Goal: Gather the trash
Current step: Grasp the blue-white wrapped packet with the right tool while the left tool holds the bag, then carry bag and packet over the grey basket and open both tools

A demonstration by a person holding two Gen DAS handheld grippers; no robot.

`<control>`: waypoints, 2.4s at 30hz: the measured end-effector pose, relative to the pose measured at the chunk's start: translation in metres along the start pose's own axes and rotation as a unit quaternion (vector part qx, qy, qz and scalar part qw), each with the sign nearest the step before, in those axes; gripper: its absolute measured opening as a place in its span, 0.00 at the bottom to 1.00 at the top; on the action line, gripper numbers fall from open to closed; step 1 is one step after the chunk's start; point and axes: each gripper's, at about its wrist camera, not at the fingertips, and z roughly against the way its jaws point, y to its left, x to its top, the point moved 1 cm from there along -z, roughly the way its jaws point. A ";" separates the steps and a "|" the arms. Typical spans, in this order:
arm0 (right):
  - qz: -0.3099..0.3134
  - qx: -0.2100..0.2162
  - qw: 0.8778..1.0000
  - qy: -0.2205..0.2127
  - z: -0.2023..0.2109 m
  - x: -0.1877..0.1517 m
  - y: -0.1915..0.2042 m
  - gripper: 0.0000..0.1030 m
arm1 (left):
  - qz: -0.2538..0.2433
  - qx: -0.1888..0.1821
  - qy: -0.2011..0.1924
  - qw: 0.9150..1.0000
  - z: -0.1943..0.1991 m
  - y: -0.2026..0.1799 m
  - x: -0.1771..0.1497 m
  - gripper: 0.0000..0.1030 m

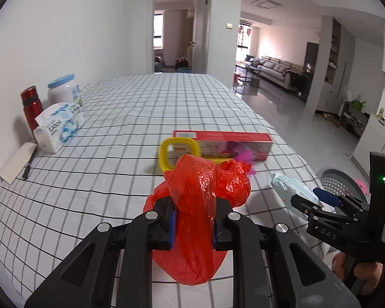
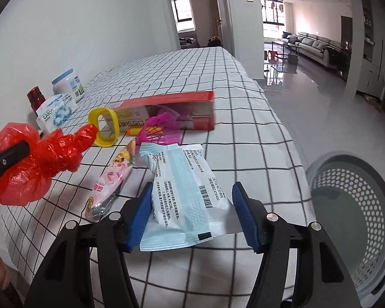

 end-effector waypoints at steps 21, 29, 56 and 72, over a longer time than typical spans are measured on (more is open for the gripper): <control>-0.095 -0.068 0.992 -0.038 0.062 -0.035 -0.108 0.58 | -0.081 -0.103 0.037 0.991 -0.030 -0.133 -0.008 0.19; -0.139 -0.102 0.985 -0.034 0.070 -0.052 -0.157 0.58 | -0.113 -0.139 0.057 0.982 -0.051 -0.187 -0.008 0.19; -0.216 -0.147 0.965 0.024 0.050 -0.084 -0.266 0.58 | -0.203 -0.194 0.143 0.949 -0.134 -0.329 -0.031 0.19; -0.220 -0.145 0.964 0.020 0.049 -0.082 -0.270 0.61 | -0.192 -0.189 0.160 0.950 -0.147 -0.328 -0.029 0.33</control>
